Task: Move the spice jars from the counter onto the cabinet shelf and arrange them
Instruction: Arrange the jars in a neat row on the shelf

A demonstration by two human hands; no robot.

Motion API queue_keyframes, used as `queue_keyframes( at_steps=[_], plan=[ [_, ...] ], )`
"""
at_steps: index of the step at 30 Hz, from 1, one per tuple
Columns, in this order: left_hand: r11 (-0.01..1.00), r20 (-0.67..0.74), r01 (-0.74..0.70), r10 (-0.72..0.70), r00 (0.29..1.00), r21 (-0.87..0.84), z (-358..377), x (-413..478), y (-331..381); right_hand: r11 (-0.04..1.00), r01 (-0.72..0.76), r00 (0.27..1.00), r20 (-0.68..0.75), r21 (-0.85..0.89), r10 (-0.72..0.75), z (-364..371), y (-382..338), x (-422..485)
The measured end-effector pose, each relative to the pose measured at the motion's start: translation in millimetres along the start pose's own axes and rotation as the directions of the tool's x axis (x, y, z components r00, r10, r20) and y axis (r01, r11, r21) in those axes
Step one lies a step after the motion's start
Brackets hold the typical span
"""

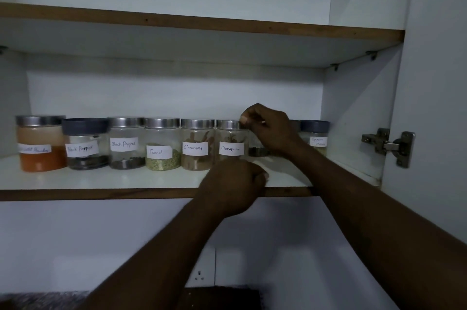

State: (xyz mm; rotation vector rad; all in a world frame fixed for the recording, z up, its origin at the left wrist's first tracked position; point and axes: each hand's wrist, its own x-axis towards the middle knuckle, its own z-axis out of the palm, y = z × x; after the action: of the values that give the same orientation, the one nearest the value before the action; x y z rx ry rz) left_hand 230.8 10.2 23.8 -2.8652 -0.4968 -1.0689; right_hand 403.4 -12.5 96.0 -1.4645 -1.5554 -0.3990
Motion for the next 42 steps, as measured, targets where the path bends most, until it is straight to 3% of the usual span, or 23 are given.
queue_keyframes(
  at_steps=[5, 8, 12, 17, 31, 42],
  plan=[
    [0.995, -0.001, 0.053, -0.054, 0.999, -0.082, -16.1, -22.2, -29.8, 0.991, 0.044, 0.999, 0.027, -0.125, -0.041, 6.4, -11.2, -4.3],
    [0.998, -0.047, 0.043, -0.041, 0.998, 0.035, -21.8, -34.7, -40.7, 0.965, 0.053, 0.998, 0.027, -0.257, -0.048, 10.4, -8.9, 3.3],
    [0.97, -0.218, 0.016, 0.038, 0.975, 0.241, -22.8, -53.4, -49.1, 0.954, 0.006, 0.999, 0.044, -0.299, 0.008, 20.0, -3.6, 17.6],
    [0.955, -0.34, 0.004, 0.102, 0.935, 0.297, -12.4, -58.7, -50.4, 0.946, -0.03, 0.996, 0.069, -0.324, 0.055, 31.4, 1.6, 29.0],
    [0.91, -0.378, 0.032, 0.139, 0.915, 0.413, 6.1, -60.2, -56.4, 0.879, -0.158, 0.982, 0.026, -0.449, 0.19, 47.6, 6.8, 43.7],
    [0.891, -0.436, 0.025, 0.197, 0.878, 0.453, 10.9, -58.6, -60.3, 0.806, -0.115, 0.986, 0.03, -0.58, 0.163, 54.5, 6.9, 50.3]
  ],
)
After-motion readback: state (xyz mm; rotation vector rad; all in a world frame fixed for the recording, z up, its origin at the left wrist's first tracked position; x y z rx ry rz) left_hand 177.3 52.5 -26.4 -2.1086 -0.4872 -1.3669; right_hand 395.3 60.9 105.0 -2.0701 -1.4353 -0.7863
